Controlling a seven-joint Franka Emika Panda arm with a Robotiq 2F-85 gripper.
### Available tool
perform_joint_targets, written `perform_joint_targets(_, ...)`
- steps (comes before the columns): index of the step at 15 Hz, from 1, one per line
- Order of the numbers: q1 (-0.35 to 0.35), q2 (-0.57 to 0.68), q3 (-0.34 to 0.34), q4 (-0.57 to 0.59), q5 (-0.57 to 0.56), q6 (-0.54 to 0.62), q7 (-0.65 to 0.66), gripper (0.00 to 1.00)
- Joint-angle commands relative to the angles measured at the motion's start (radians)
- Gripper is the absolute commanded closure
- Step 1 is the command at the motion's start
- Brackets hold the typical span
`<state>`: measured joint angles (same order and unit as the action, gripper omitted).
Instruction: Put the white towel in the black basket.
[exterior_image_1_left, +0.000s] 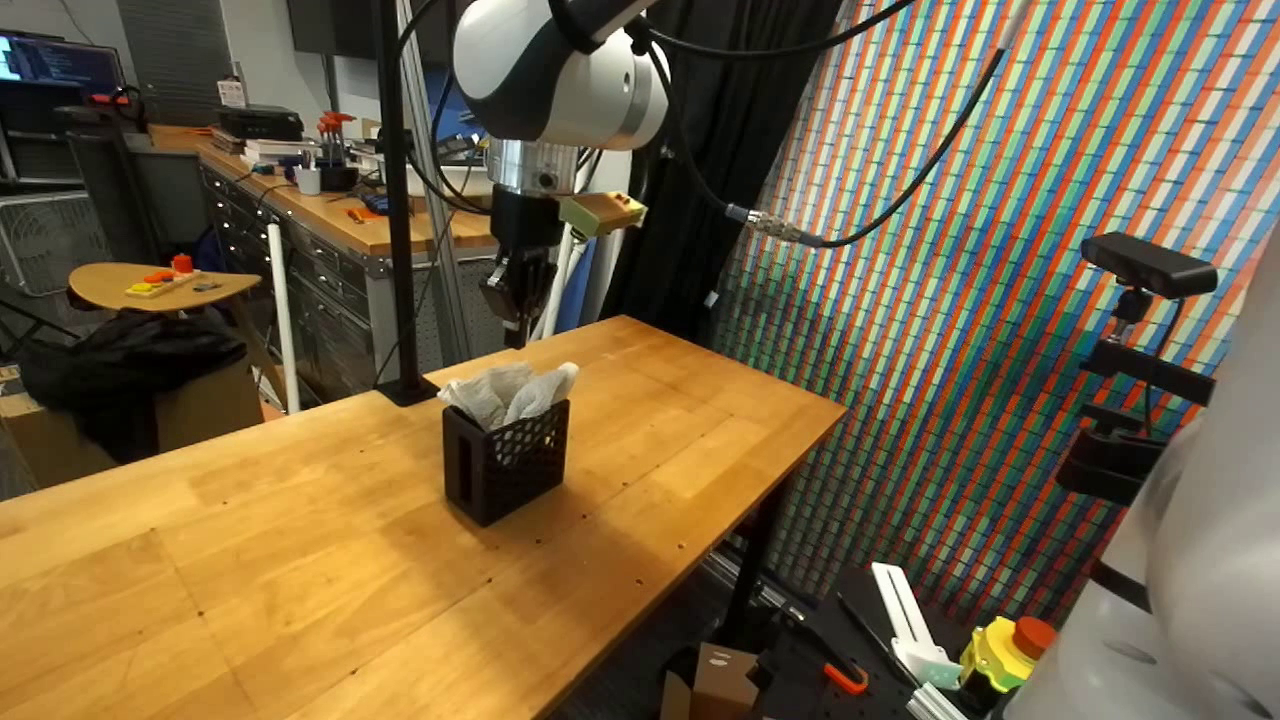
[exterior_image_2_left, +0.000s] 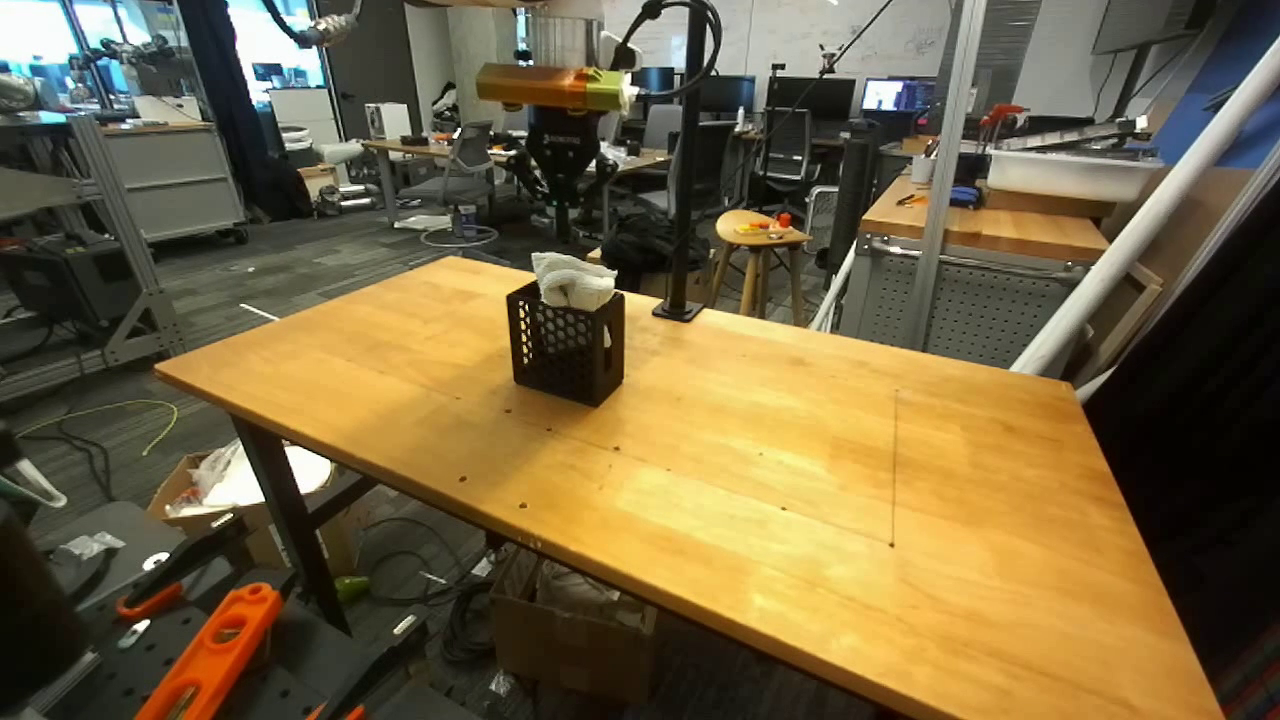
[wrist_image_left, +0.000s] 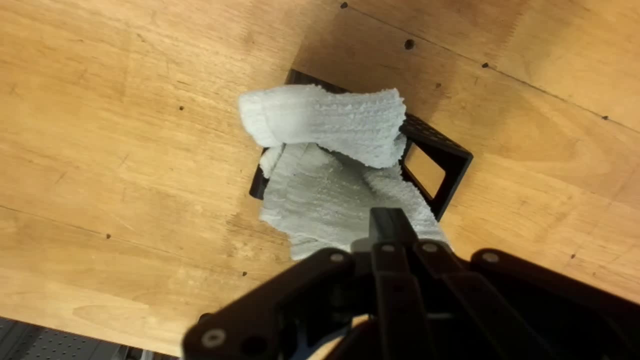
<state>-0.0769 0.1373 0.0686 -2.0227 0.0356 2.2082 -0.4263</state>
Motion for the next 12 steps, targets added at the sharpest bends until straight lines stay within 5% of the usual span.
perform_joint_targets(1,0.016,0.015,-0.025,0.010,-0.019,0.036,0.015,0.99)
perform_joint_targets(12,-0.001,0.152,-0.040,0.051,-0.019,0.121,0.010,0.99)
